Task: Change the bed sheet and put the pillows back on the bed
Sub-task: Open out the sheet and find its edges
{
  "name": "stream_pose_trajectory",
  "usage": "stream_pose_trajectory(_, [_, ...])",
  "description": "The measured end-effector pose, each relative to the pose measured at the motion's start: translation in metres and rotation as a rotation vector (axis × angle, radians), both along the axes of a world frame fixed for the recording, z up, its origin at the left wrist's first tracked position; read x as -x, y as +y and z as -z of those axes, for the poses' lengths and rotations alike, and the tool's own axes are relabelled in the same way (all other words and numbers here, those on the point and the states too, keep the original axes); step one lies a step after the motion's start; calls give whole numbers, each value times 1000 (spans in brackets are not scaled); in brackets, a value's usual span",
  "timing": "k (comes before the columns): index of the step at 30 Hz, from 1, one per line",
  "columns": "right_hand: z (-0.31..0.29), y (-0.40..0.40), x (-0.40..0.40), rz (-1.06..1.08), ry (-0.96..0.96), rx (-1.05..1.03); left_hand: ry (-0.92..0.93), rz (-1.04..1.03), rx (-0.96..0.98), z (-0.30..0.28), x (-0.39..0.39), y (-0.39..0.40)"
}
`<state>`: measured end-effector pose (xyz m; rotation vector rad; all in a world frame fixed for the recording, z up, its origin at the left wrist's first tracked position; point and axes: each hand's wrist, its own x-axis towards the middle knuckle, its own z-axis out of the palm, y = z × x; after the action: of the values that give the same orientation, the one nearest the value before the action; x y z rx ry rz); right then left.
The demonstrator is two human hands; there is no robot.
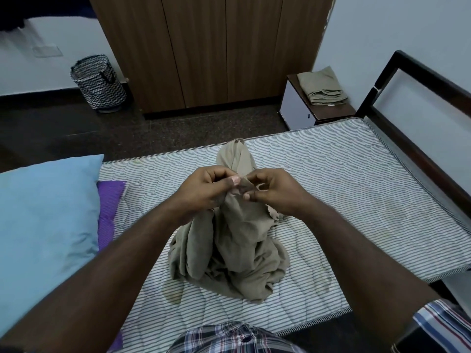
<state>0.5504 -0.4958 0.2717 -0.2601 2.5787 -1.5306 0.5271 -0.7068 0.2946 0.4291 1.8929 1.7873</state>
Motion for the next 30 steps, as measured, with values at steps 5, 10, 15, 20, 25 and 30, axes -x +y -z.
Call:
stream_pose_trajectory(5, [15, -6, 2, 10, 9, 28, 37, -39, -29, 2, 2, -17])
stream_pose_trajectory(10, [17, -29, 10, -90, -73, 20, 118, -61, 35, 6, 4, -36])
stream_pose_trajectory(15, [27, -46, 17, -238, -185, 85, 189, -47, 99, 6, -1, -53])
stream_pose_trajectory(20, [29, -66, 28, -139, -20, -60, 167, -135, 90, 15, -5, -74])
stream_pose_trajectory(25, [33, -91, 30, -31, 121, -28, 378, -426, 225, 17, -14, -86])
stream_pose_trajectory(30, [38, -107, 36, -234, -183, -9, 220, -492, 109, 19, -28, -95])
